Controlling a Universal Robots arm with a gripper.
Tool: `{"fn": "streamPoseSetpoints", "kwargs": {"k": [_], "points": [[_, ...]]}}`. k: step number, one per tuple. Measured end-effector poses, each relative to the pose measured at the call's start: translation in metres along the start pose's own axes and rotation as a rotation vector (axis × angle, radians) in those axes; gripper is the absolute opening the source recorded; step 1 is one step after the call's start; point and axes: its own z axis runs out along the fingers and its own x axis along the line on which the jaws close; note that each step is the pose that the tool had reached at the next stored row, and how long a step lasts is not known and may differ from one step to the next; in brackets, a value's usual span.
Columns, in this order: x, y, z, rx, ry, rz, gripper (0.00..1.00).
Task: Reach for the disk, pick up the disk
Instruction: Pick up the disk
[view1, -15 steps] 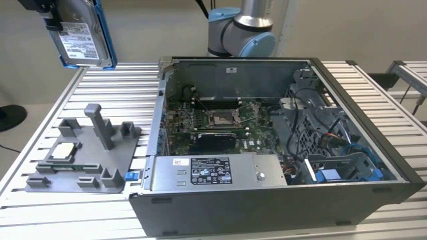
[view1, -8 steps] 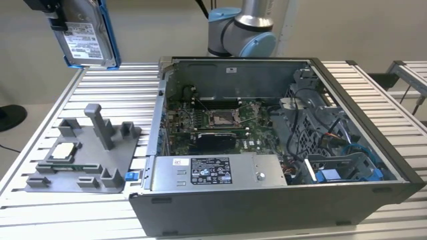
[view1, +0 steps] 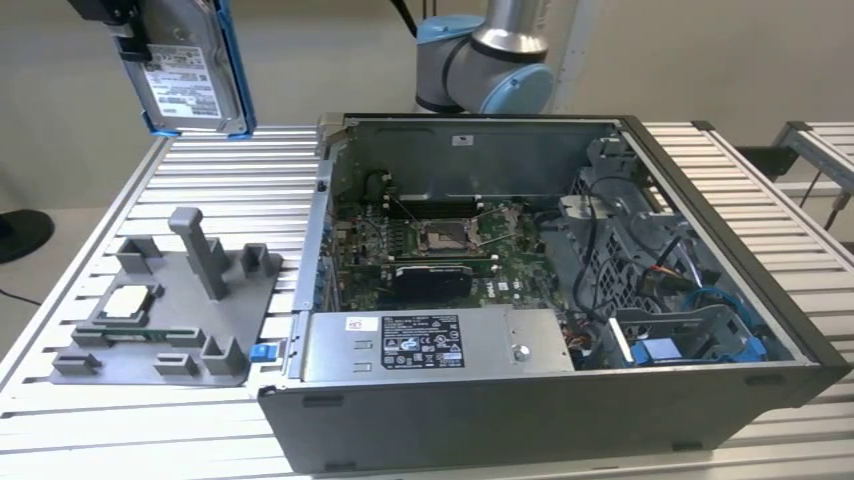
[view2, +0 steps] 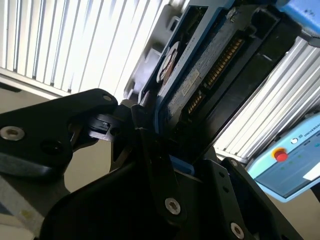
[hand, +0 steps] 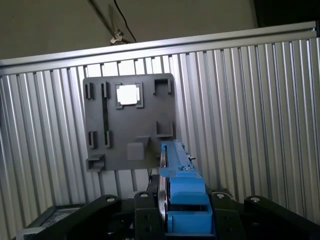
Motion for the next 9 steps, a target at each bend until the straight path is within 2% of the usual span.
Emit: {"fn": "streamPoseSetpoints", "kwargs": {"k": [9], "points": [[-0.0028, -0.0206, -0.0004, 0.0000, 0.0000, 0.000, 0.00]]}}
